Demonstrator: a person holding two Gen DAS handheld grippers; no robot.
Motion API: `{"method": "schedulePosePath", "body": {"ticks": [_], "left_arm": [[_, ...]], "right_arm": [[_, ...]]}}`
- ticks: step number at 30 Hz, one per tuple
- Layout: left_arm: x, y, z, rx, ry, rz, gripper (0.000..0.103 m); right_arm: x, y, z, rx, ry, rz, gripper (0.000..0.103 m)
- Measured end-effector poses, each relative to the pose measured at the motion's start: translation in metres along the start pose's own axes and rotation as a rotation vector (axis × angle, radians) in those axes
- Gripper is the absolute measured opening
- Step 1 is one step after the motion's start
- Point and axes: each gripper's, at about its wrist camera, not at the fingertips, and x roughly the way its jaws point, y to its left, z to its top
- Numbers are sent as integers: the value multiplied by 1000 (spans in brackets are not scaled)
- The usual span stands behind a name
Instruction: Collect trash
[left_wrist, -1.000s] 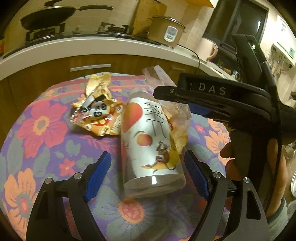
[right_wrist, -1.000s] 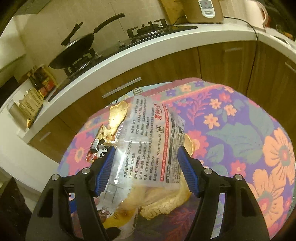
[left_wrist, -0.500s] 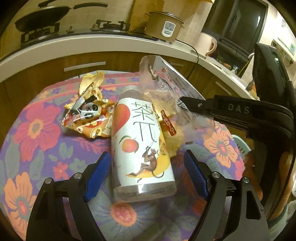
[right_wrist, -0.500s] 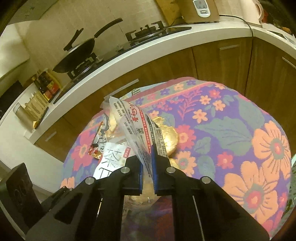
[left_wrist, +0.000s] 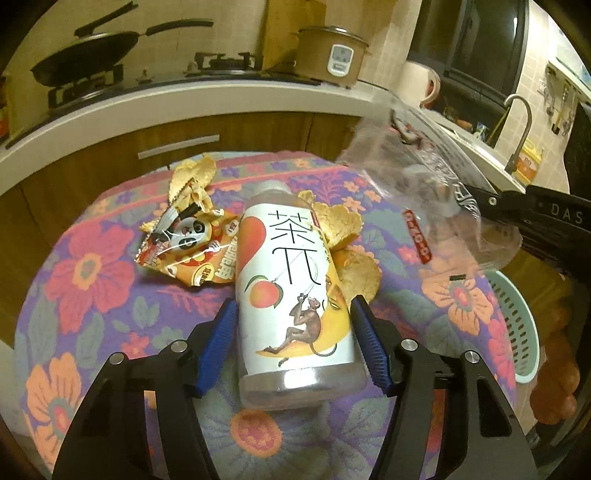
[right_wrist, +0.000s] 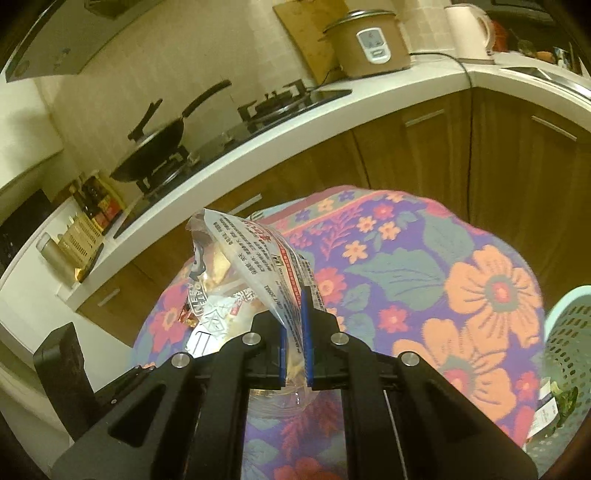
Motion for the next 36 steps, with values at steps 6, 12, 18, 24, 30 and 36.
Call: {"method": "schedulePosePath", "body": {"ticks": [6,12,18,24,30,36], "left_arm": [[-22,1,-2,-12,-47,-33,59],[-39,4,-16,-5,-18,-64,59],[-33,-3,-30,63,84,-37,62],[-13,-27,-27,187,134,133,64],[-8,-28,-26,191,115,186,59],[-39,-49,-16,171,1,114,58]], "right_arm": [[-29,-15,-1,23,-51,-4,5],[-53,-29,-5,50,-81,0,5],[-59,-38,-17,73,-77,4,5],[-65,-48,-25,94,-80,-1,5],[-82,-64,-29,111,-101,-21,5],[-107,-92,-34,161,-146,-44,5]]}}
